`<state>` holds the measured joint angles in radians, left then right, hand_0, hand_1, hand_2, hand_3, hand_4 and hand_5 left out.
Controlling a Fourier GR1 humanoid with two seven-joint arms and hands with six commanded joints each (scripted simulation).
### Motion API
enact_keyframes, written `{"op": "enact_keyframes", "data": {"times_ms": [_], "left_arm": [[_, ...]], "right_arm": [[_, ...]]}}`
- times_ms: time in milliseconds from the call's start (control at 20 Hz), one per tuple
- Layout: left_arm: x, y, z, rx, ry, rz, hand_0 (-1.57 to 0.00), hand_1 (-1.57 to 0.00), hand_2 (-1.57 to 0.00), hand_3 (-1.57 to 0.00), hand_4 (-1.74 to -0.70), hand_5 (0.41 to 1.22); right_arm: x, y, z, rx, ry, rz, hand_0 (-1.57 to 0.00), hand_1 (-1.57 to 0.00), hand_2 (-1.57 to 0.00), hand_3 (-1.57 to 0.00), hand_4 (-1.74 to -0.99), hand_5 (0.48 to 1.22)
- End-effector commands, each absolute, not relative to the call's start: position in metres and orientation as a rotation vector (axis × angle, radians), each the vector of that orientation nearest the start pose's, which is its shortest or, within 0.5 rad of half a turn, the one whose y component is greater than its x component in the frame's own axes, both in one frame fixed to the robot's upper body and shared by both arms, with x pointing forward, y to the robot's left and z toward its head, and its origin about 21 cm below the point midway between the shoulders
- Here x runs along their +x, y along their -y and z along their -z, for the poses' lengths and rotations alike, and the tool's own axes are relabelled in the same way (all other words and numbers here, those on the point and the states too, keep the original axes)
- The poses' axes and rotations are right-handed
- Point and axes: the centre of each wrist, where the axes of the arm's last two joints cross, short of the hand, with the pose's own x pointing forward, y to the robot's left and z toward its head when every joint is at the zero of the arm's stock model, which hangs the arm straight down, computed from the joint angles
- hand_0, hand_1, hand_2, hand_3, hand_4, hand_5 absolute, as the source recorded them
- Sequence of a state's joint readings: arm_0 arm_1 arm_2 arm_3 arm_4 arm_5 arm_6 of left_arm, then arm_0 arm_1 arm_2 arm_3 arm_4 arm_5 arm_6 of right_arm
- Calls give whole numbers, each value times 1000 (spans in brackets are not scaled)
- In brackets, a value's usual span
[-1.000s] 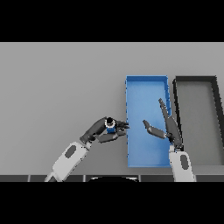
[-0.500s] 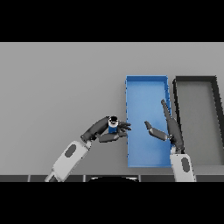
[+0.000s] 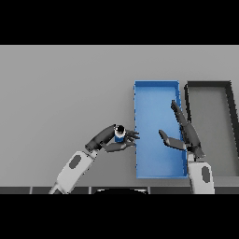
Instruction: Pick up the blue pipe and place it into the blue bin.
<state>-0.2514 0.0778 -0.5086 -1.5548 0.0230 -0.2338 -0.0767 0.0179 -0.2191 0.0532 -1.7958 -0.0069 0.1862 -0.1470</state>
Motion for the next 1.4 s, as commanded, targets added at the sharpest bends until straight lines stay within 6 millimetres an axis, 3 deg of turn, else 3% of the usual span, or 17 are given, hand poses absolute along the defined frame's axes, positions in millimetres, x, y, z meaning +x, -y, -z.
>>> {"op": "enact_keyframes", "data": {"times_ms": [0, 150, 250, 400, 500, 700, 1000, 1200, 1350], "left_arm": [[264, -100, -45, -586, 1702, 768, -1571, -1571, -1571, -1571, -1474, 1221], [262, -99, -41, -577, 1694, 779, -1571, -1571, -1571, -1571, -1473, 1221], [262, -102, -44, -577, 1710, 780, -1571, -1571, -1571, -1571, -1473, 1221], [261, -101, -43, -567, 1706, 792, -1571, -1571, -1571, -1571, -1474, 1221], [259, -99, -43, -567, 1708, 797, -1571, -1571, -1571, -1571, -1474, 1221], [268, -96, -47, -556, 1697, 803, -1571, -1571, -1571, -1571, -1475, 1221], [261, -95, -45, -610, 1695, 819, -1571, -1571, -1571, -1571, -1475, 1221], [267, -102, -41, -640, 1675, 806, -1571, -1571, -1571, -1571, -1459, 1221], [267, -99, -42, -659, 1691, 804, -1571, -1571, -1571, -1571, -1460, 1221]], "right_arm": [[238, 257, -74, 84, 1884, -448, 1, -8, -16, 1, -1163, 592], [235, 255, -110, 184, 1867, -603, 1, -4, -8, 1, -1177, 567], [235, 243, -132, 204, 1852, -719, 1, -2, -4, 1, -1194, 543], [235, 229, -151, 271, 1862, -864, 1, -1, -2, 1, -1230, 531], [237, 215, -157, 312, 1835, -920, 1, 0, -1, 1, -1256, 523], [242, 199, -166, 401, 1769, -987, 1, 1, 0, 1, -1232, 525], [256, 163, -168, 474, 1702, -1122, 1, 1, 1, 1, -1195, 513], [269, 139, -167, 523, 1654, -1173, 1, 1, -1, 1, -1208, 512], [278, 129, -170, 544, 1635, -1203, -24, -108, -130, -49, -1222, 517]]}}
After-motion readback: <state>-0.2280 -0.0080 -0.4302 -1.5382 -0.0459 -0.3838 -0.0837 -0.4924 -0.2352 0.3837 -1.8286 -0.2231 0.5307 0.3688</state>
